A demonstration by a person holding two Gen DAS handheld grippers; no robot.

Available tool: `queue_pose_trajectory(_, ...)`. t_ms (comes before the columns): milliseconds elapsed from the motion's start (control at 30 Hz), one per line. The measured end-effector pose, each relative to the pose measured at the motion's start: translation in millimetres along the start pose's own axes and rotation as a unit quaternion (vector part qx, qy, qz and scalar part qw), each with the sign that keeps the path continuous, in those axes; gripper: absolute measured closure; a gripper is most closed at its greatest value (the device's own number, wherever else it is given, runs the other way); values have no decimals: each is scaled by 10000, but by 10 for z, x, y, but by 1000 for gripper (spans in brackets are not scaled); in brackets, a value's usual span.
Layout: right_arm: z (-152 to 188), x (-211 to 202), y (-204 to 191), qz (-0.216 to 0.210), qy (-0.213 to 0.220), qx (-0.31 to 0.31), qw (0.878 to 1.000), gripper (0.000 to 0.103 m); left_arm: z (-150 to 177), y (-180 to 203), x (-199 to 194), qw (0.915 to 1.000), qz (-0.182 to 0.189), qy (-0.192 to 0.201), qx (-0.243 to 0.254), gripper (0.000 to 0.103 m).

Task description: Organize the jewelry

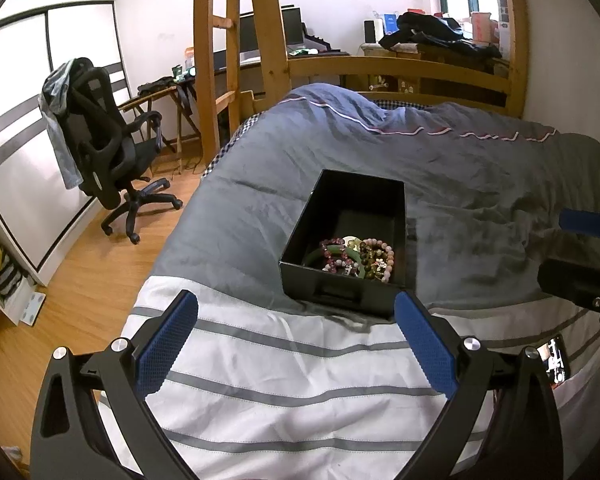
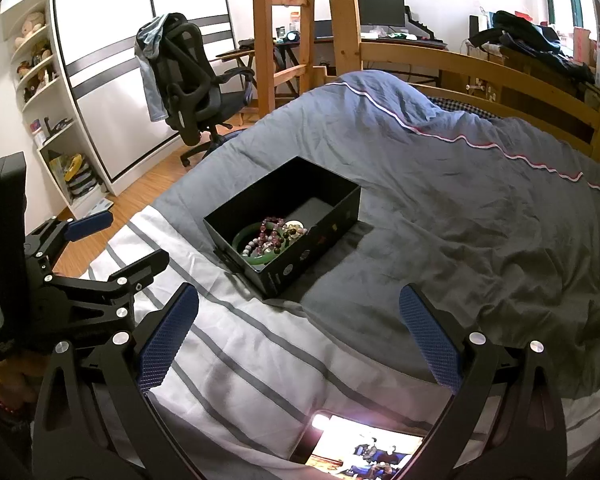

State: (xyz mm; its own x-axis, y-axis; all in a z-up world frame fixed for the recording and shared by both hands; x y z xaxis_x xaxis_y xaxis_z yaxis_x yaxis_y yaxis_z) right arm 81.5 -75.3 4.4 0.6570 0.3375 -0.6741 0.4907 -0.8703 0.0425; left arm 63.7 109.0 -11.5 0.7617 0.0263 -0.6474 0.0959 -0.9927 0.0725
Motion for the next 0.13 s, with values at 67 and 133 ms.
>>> queue_pose_trajectory(67, 7, -1, 29, 21, -17, -34, 10000, 4, 2, -17, 7, 10000, 10, -34, -34, 6)
queue_pose_trajectory(133, 18, -22, 96, 61, 4, -26, 10000, 4, 0, -30, 11, 10000, 20, -50, -57, 6)
Point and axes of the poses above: each gripper's, at about its wrist camera, not at the fingertips, and x roughly the way its jaws point, y to its right, z to its underside, the point moved 4 cm from there along x, roughly the way its jaws point, and after that the axes turned 15 degrees about -x, right-handed, at the moved point
